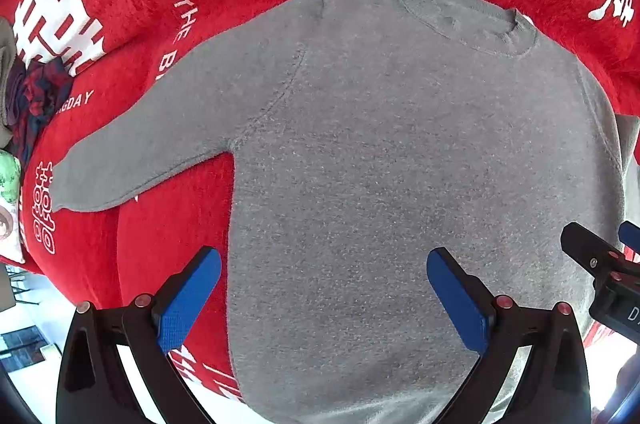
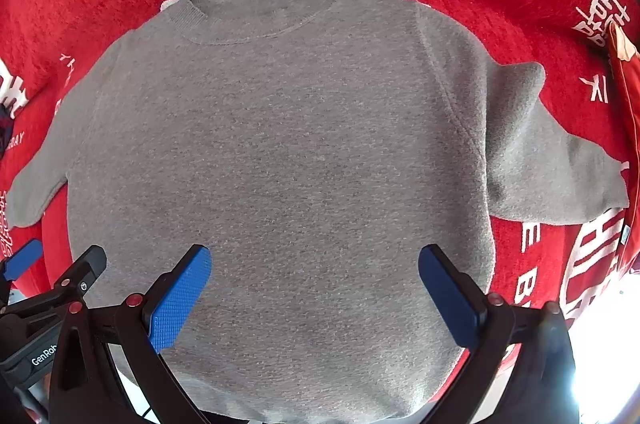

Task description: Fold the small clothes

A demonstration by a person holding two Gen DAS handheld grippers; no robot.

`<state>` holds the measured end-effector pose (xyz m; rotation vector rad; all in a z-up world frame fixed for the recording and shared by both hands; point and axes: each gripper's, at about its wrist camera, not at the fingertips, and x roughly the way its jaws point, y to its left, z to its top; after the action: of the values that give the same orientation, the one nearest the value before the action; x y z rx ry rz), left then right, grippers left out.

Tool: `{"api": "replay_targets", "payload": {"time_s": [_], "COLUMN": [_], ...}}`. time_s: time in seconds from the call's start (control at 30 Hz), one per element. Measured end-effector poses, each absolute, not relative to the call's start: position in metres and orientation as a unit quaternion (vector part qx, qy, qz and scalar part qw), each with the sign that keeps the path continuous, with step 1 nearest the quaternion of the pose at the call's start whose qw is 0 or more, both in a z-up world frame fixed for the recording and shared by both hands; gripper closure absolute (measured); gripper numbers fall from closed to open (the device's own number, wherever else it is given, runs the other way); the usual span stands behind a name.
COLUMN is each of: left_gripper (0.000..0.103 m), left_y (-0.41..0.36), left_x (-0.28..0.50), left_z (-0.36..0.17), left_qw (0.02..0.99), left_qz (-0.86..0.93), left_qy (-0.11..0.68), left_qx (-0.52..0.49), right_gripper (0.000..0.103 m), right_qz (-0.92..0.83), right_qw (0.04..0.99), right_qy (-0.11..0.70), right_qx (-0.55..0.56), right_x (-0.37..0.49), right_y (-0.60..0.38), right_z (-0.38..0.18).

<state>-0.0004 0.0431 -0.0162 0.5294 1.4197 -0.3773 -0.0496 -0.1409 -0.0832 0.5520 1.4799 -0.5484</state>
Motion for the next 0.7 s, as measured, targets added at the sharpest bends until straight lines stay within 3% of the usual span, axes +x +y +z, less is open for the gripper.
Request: {"api": "replay_targets", "payload": {"time_s": [0.7], "left_gripper": [0.0], "left_y": [0.039], "left_x": [-0.006], "left_z": [0.001], "left_qw": [0.74], "left_qz": [-0.187], "left_qy": [0.59], "left_qx": [0.263], "right_gripper": [0.0], "right_qz": [-0.262], "right_qw": [0.711], "right_qy": [0.614], "right_qx": [0.219], "right_x": [-0.045], "right_y": [-0.134], "right_z": [-0.055]}}
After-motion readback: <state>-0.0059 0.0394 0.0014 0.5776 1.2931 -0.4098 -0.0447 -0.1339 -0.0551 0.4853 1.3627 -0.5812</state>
